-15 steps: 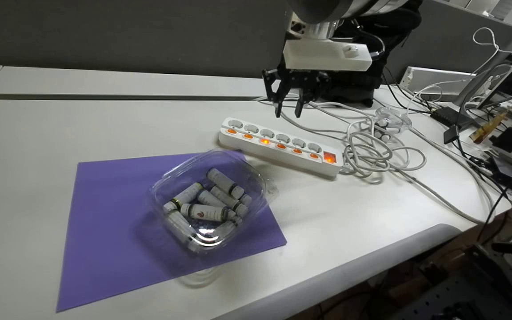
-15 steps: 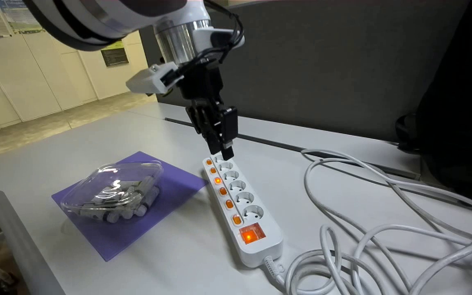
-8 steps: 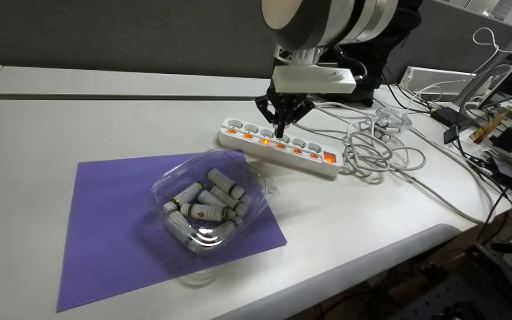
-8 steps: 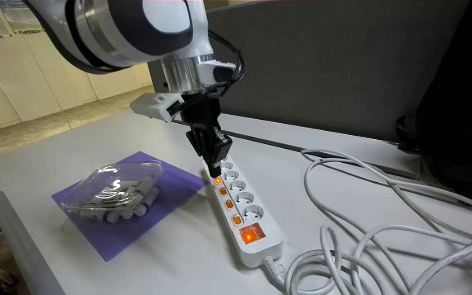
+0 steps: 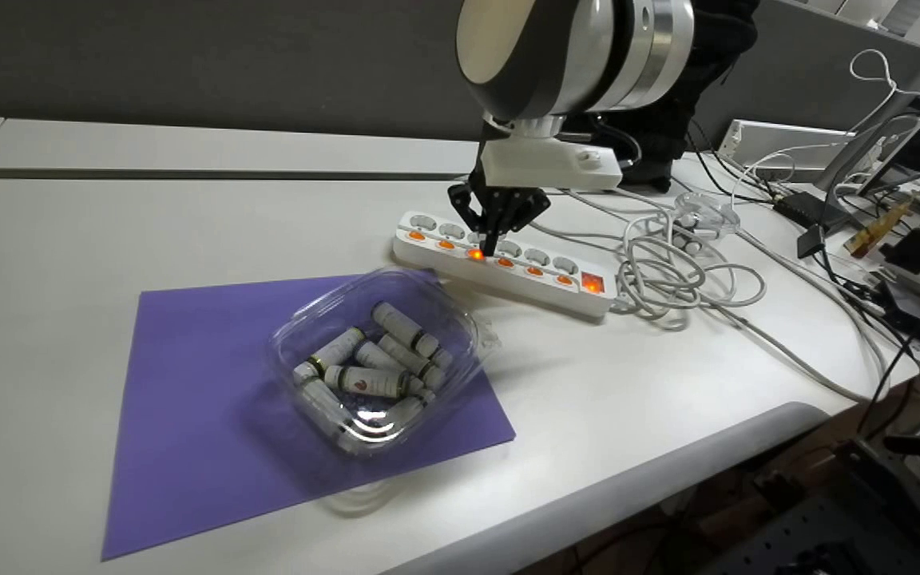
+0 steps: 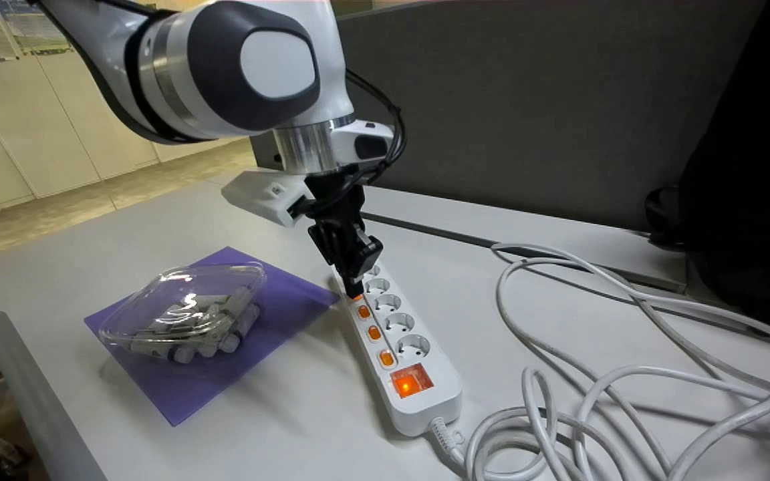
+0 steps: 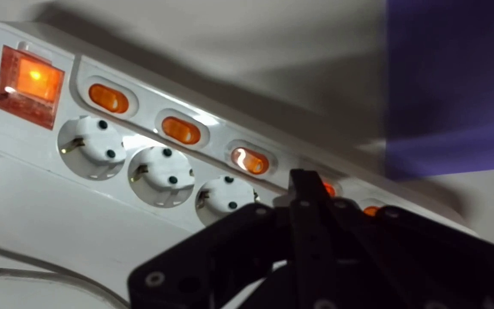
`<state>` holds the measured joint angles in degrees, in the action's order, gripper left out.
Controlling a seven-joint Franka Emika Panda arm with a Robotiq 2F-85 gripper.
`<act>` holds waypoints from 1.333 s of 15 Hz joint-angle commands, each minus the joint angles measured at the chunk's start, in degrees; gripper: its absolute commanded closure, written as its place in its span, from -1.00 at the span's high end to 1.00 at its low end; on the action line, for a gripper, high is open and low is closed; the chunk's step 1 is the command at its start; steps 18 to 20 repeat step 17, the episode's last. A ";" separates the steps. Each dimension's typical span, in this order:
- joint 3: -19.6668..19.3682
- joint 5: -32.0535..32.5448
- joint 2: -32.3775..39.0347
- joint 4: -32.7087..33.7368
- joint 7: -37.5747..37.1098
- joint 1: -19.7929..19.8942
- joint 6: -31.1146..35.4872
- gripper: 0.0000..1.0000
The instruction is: Press the third switch from the right.
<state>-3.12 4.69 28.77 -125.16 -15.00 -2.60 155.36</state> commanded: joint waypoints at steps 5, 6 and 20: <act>1.04 -4.26 1.83 1.55 4.45 0.47 0.67 -1.00; 1.14 -4.51 1.94 1.63 4.68 0.54 0.51 -1.00; 7.11 -17.79 5.52 6.43 14.90 9.41 -8.72 -1.00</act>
